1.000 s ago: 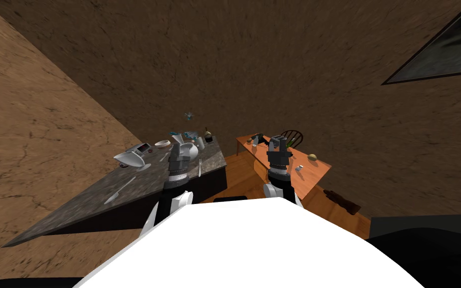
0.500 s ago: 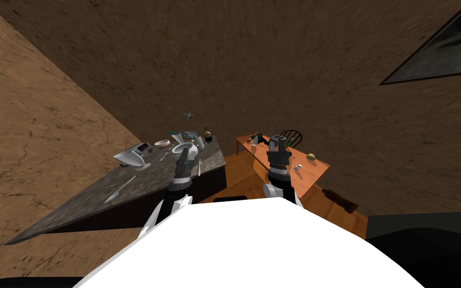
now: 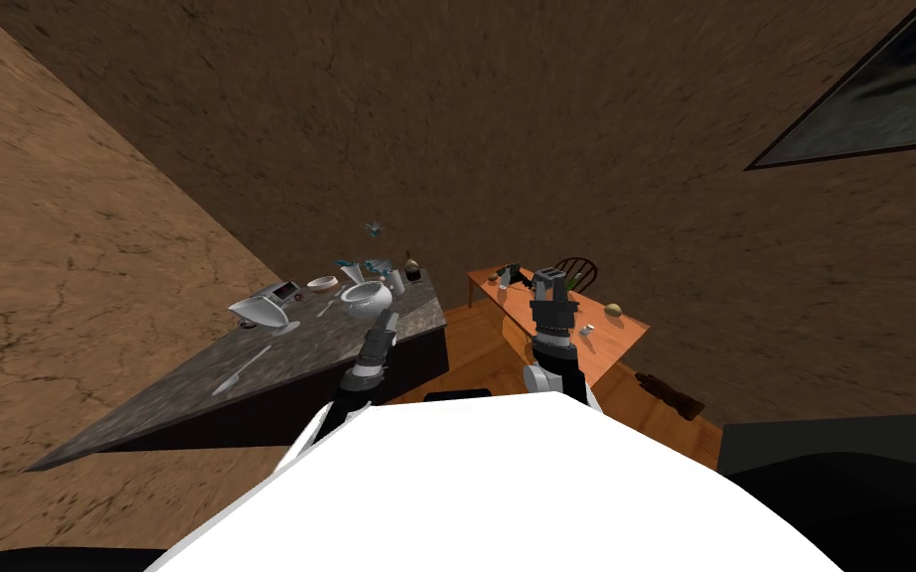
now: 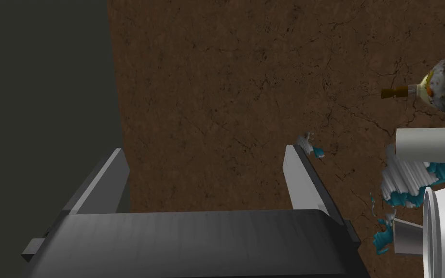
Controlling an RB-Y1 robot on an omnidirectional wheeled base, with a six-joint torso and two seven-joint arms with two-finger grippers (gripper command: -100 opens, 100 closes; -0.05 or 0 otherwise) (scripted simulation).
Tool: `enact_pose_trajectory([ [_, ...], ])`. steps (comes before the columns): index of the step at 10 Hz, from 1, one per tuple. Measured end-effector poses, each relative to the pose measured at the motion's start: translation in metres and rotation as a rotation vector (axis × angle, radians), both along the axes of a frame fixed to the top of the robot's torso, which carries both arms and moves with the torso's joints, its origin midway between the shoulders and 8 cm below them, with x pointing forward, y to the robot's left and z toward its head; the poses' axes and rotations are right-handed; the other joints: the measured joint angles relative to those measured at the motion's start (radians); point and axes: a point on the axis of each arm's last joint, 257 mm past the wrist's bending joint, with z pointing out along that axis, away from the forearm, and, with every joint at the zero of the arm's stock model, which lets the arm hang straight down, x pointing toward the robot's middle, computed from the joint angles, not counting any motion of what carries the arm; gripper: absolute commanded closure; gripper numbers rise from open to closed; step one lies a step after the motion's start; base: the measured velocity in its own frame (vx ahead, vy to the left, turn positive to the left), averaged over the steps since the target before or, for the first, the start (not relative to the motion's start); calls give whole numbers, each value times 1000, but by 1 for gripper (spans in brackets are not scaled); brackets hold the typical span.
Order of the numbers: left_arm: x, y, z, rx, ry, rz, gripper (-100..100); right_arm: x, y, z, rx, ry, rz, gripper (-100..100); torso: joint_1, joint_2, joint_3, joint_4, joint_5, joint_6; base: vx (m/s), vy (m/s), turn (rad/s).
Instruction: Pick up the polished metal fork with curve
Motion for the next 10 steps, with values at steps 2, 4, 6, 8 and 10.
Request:
enact_pose_trajectory([
  [2,-7,-7,-27,26,48,-43,-100,0,0,0,0,0,0,0,-1,0,0,0,0,0,-29,-53,-5],
  [4,-18,-11,-62,57,119,-85,-100,0,0,0,0,0,0,0,-3,-1,0,0,-1,0,-30,-75,-11],
  [6,-27,-11,-84,87,173,-120,-100,0,0,0,0,0,0,0,-2,-2,-1,0,0,0,-4,-55,-16],
  [8,-42,-7,-108,115,226,-148,-100,0,0,0,0,0,0,0,-2,-3,-2,-1,0,0,-1,-60,-18],
  [10,-53,-2,-133,141,282,-172,-100,0,0,0,0,0,0,0,-2,-3,-1,0,0,0,-4,-64,-22],
])
